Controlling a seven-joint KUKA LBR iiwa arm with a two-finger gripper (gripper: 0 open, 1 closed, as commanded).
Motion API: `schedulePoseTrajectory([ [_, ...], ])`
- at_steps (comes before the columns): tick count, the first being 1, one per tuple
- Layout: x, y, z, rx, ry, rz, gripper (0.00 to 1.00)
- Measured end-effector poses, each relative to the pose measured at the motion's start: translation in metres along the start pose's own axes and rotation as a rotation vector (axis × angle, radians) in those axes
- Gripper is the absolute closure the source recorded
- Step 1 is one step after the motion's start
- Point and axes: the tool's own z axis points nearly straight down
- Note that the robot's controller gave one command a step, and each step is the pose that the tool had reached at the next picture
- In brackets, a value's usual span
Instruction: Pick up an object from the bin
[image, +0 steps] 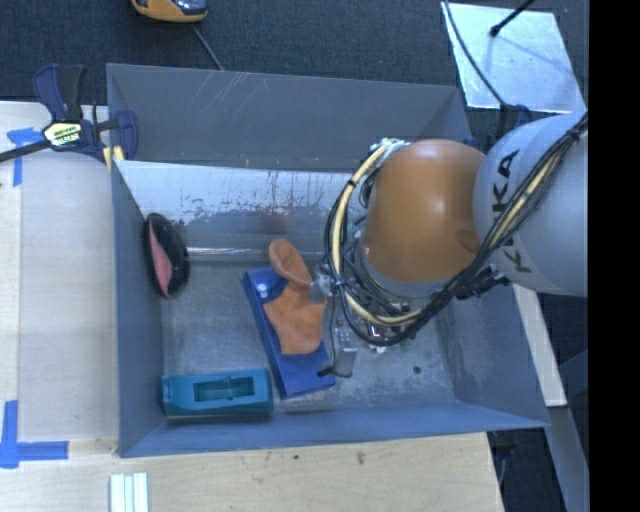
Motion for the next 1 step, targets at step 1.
schedulePoseTrajectory([
  [1, -0.0018, -0.0003, -0.0045, -0.001, -0.009, 0.003, 0.00],
])
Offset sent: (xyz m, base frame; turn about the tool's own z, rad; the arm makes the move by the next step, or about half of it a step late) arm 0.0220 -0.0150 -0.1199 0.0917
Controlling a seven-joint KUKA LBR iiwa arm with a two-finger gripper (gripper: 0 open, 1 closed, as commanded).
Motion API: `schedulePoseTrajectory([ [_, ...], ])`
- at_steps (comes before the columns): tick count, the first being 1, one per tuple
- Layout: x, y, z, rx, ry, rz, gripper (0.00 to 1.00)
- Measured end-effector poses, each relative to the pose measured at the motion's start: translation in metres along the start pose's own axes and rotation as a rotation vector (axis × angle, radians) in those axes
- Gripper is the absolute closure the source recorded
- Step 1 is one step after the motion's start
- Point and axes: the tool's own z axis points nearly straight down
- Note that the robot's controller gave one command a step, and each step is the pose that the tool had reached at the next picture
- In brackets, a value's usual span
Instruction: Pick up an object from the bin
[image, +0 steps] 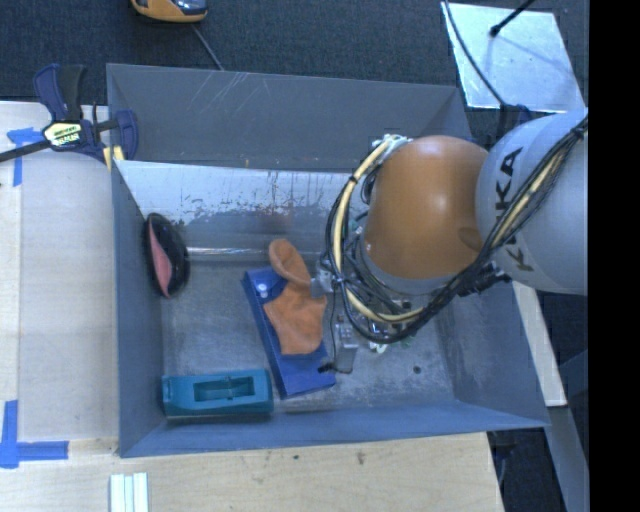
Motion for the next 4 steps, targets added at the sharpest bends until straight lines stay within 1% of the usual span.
schedulePoseTrajectory([
  [1, -0.011, -0.006, 0.054, -0.001, -0.006, 0.038, 0.00],
  [2, -0.033, -0.008, 0.115, -0.005, -0.025, 0.134, 1.00],
  [3, -0.033, -0.008, 0.115, -0.005, -0.025, 0.135, 1.00],
  [4, -0.059, 0.000, -0.018, 0.000, -0.001, 0.129, 1.00],
])
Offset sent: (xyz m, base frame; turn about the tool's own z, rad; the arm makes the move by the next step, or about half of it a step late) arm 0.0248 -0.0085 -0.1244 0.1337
